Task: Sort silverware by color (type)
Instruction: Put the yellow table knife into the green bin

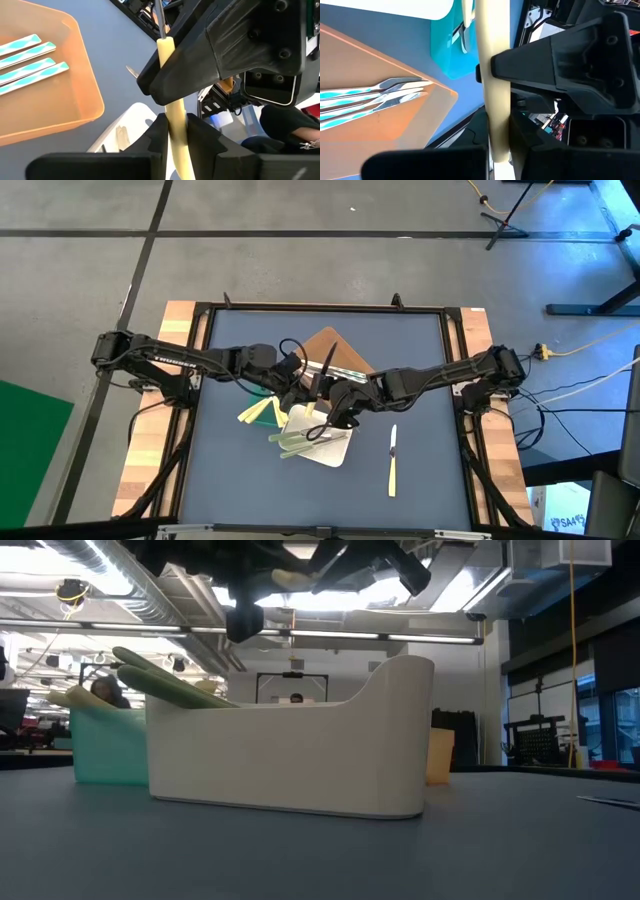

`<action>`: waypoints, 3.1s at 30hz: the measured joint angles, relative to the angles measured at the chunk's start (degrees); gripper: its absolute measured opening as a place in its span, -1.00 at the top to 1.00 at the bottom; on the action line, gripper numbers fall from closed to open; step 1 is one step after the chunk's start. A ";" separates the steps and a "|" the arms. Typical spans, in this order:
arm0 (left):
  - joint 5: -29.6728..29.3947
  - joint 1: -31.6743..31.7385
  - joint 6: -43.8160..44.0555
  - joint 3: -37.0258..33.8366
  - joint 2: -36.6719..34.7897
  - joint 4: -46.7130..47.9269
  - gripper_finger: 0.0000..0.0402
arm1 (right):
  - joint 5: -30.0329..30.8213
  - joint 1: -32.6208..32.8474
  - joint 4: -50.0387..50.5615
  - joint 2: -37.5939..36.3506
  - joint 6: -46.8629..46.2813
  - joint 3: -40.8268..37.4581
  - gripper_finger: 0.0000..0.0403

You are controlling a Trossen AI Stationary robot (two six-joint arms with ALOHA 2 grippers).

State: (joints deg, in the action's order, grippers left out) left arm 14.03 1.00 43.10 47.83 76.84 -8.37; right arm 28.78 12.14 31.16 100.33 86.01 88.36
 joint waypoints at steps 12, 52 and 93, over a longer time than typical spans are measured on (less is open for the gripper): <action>-0.04 0.02 -0.46 0.00 0.00 -0.25 0.78 | -0.03 -0.10 -0.31 0.05 -0.34 0.04 0.64; 0.24 7.56 -0.16 0.22 -0.11 1.84 0.78 | 4.98 1.45 5.29 -6.36 -5.35 -0.06 0.26; 11.12 -2.25 26.96 0.11 -6.02 53.42 0.78 | -14.96 2.89 16.01 -8.59 -26.35 -0.17 0.26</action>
State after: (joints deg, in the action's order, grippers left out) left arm 25.15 -1.25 70.06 47.94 70.82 45.05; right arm 13.82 15.03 47.16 91.74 59.66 88.18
